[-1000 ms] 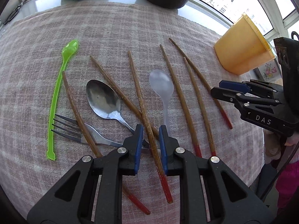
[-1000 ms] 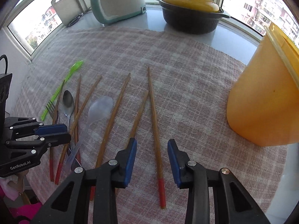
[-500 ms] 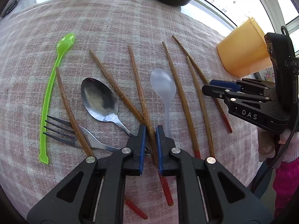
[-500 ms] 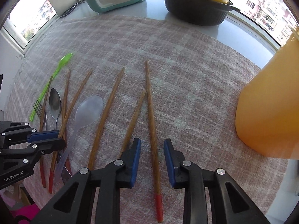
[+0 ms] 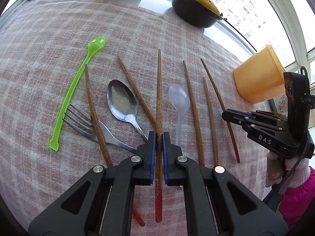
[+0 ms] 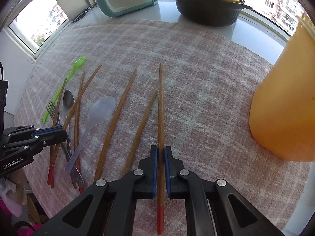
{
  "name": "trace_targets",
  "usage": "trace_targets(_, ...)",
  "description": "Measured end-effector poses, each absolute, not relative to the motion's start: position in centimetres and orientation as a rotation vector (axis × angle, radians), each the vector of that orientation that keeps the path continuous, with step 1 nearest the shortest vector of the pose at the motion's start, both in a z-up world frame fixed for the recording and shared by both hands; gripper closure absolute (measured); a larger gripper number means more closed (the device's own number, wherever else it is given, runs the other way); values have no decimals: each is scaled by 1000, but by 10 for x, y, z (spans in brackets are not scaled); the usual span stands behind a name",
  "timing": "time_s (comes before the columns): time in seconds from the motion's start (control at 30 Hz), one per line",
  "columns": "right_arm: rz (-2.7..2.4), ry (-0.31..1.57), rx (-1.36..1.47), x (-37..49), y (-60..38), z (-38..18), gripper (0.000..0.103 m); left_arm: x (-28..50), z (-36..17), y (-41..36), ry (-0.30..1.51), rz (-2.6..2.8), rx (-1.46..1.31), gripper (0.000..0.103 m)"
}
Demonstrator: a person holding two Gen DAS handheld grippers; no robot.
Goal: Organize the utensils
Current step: 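Lift both held chopsticks and carry them over the yellow plastic bin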
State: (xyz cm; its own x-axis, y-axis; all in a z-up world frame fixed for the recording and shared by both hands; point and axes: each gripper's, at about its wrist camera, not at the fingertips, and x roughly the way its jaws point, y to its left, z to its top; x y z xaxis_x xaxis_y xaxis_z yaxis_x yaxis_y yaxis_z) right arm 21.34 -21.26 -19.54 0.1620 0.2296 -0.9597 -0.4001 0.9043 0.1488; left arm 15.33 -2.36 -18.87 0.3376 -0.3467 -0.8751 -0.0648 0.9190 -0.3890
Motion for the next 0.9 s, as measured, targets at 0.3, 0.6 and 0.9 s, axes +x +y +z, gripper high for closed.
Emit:
trace_targets(0.3,523,1244,-74,193,-231,-161,99,130,-149,-26,1096,-164,-462,99)
trace_targets(0.6,495,1110,11,182,-256,-107,99,164,-98,-59,988,-272,-424,99)
trace_targets(0.9,391,947,115,205,-302,-48,99,211,-53,-105,893,-384,-419,99)
